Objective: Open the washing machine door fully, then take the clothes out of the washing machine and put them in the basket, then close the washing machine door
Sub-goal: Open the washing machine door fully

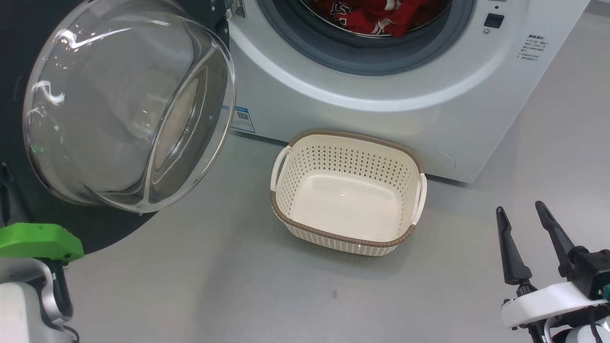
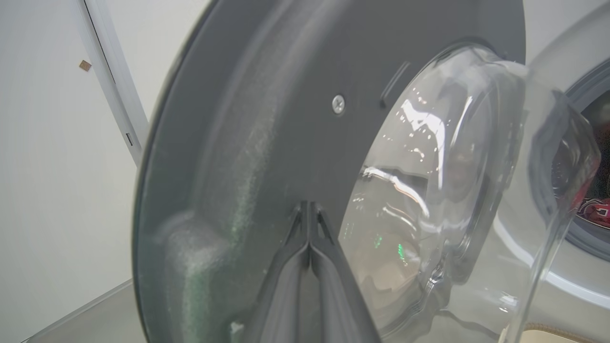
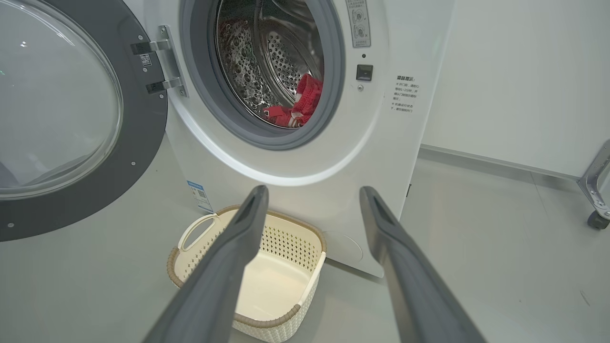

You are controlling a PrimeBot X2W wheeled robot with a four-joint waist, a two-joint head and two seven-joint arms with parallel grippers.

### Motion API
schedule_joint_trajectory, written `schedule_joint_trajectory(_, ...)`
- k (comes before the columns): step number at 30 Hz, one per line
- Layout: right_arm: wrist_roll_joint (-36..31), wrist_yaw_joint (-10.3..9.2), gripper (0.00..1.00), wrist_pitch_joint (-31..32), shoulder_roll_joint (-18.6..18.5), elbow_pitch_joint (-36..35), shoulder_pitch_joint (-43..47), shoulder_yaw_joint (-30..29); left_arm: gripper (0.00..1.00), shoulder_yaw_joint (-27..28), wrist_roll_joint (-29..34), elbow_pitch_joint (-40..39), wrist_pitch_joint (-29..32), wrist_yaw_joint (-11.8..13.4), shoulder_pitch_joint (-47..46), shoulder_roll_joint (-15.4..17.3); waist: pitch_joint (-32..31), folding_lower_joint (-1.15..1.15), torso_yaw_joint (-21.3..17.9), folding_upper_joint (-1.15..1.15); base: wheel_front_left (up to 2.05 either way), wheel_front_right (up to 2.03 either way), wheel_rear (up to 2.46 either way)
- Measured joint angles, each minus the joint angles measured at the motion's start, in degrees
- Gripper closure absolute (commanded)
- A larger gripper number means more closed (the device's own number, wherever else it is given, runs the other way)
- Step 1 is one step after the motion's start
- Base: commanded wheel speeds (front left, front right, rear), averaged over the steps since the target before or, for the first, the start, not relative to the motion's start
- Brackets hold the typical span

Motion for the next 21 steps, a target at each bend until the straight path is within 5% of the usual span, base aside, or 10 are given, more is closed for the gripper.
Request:
schedule_joint_trajectory(16, 0.0, -0.01, 0.00, -0.1, 0.6, 0.3, 0.0, -0.5, 1.00, -5.1, 1.9, -3.8, -3.9, -0.2, 6.9, -2.3, -1.7, 0.00, -1.1, 0.00, 0.00, 0.00, 0.00)
schedule_joint_trajectory(21, 0.0, -0.01, 0.00, -0.1, 0.9, 0.6, 0.0, -0.3, 1.00, -8.8, 2.2, -5.9, -4.2, -2.4, 9.0, -2.7, -2.4, 0.00, -1.7, 0.00, 0.00, 0.00, 0.00)
